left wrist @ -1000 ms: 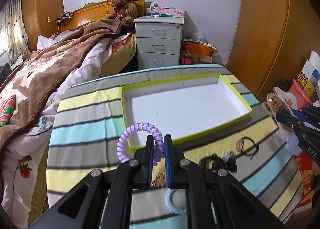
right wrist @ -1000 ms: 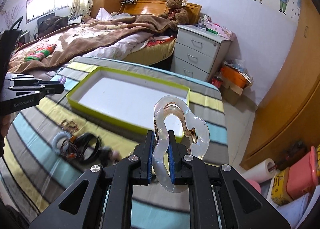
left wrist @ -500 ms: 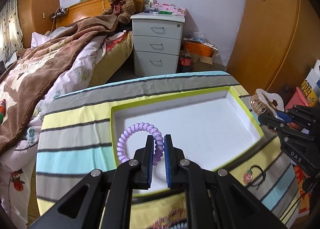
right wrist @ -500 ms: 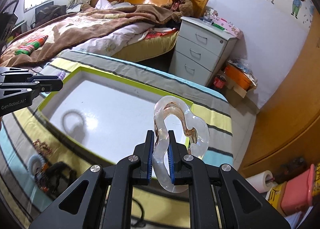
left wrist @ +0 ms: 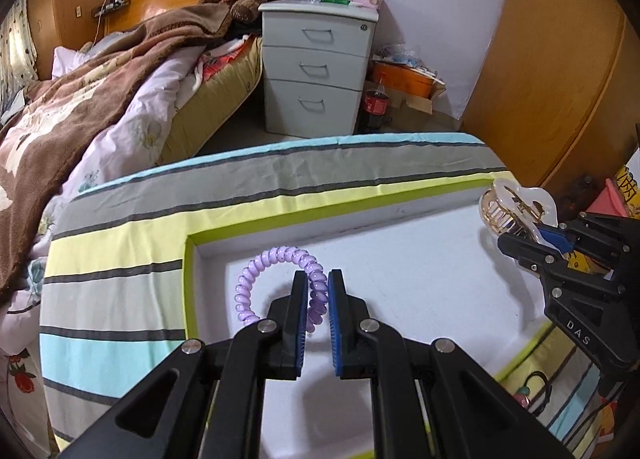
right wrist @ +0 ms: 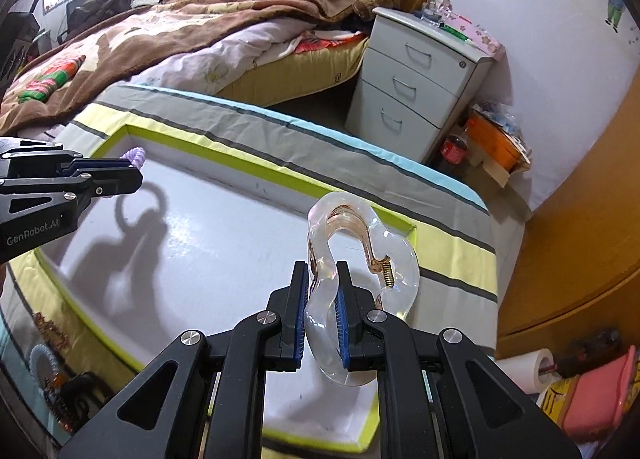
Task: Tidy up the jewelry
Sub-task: 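Release the lilac hair tie into the green box while the right releases the clip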
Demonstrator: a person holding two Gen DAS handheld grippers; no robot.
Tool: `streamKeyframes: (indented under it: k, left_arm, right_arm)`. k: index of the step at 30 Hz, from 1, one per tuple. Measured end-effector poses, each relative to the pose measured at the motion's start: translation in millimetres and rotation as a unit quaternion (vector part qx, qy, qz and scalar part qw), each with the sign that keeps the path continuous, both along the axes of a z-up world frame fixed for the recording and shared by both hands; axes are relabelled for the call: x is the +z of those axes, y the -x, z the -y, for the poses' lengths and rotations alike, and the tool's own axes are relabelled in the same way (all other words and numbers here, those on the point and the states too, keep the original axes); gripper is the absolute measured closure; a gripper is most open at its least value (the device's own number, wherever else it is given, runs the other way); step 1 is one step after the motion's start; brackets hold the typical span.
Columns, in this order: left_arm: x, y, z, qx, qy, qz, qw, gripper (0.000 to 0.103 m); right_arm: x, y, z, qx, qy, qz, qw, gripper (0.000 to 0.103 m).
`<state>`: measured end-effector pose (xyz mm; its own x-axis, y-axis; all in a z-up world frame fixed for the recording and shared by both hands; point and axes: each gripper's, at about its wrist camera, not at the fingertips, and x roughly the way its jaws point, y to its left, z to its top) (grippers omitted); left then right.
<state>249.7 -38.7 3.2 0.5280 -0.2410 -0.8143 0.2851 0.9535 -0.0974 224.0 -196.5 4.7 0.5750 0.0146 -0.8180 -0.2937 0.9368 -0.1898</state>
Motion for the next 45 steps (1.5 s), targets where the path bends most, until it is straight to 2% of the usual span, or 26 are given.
streamKeyframes:
  k: [12, 27, 30, 32, 36, 43, 45]
  left_arm:
    - [-20.9, -12.0, 2.8, 0.005, -0.013, -0.02, 0.9997, 0.092]
    - [-24.5, -19.7, 1.4, 0.012, -0.004, -0.028, 0.9995, 0.091]
    - [-24.6, -20.9, -0.5, 0.013, 0.007, -0.032, 0.9994, 0.085]
    - [-24.3, -20.2, 0.1, 0.014, 0.004, -0.033, 0.9994, 0.076]
    - [-23.2, -18.1, 0.8, 0.014, 0.008, -0.035, 0.9993, 0.073]
    - [-12.4, -8.5, -2.5, 0.019, 0.015, -0.026, 0.9994, 0.061]
    - [-6.9, -3.6, -3.9, 0.022, 0.021, -0.022, 0.9993, 0.059]
  right_arm:
    - [-18.6, -12.6, -9.5, 0.009, 0.016, -0.017, 1.0, 0.09]
    - [-20.3, -17.6, -7.2, 0.007, 0.014, -0.016, 1.0, 0.089]
    - [-18.5, -18.6, -7.0, 0.006, 0.008, -0.015, 1.0, 0.089]
    - [-17.3, -17.9, -6.4, 0.007, 0.008, -0.01, 1.0, 0.087]
    - [-15.8, -17.2, -5.8, 0.006, 0.003, -0.009, 1.0, 0.084]
    - [-5.2, -9.3, -1.1, 0.005, -0.024, 0.001, 1.0, 0.063]
    - [-0.1, -3.8, -0.4, 0.004, -0.029, 0.012, 1.0, 0.063]
